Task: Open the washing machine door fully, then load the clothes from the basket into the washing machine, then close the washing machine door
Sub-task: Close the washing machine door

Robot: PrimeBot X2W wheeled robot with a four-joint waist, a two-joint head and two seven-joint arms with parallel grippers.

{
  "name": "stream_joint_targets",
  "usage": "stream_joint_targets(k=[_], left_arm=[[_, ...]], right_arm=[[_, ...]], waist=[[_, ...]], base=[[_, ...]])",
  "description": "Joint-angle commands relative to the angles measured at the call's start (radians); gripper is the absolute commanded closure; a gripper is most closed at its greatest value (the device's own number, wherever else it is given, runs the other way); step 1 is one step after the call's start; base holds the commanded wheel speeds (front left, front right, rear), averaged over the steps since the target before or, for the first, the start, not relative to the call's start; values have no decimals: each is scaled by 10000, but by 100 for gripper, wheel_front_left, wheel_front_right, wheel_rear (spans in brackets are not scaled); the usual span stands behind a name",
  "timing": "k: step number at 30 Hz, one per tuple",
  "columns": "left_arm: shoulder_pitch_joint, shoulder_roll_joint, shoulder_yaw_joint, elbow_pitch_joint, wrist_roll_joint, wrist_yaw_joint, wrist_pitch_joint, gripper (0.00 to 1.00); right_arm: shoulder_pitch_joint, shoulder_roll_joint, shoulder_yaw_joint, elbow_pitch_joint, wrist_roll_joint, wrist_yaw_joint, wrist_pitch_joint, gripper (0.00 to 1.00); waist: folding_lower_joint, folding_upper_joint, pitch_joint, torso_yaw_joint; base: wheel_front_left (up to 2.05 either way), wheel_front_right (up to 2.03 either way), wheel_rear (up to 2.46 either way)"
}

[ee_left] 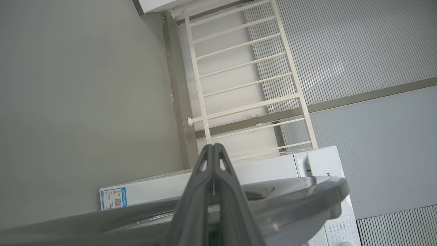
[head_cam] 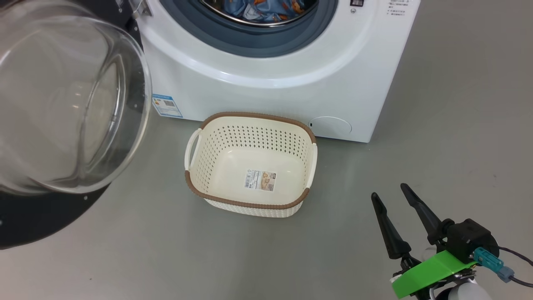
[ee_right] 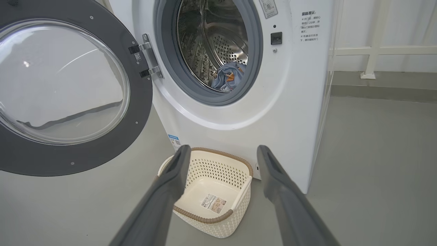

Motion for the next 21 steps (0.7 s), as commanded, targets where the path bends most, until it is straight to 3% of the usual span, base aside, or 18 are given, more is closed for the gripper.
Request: stream_joint_targets(k=[1, 12, 21], left_arm=[[204, 200, -121, -402, -146, -123, 503, 100], [1212, -398, -491, -1976, -855, -200, 2518, 100], [2470, -1410, -904, -4163, -1768, 180, 4325, 100]], right_arm=[[-162, 61, 208, -198, 119, 62, -59, 0], [-111, 195, 212, -43, 129, 62, -125, 0], [-59, 318, 290, 121, 241, 62, -211, 0]], waist=[[0, 0, -59, 49], [0, 0, -252, 197], [0, 0, -498, 150]], base=[[0, 0, 0], [0, 0, 0], [0, 0, 0]])
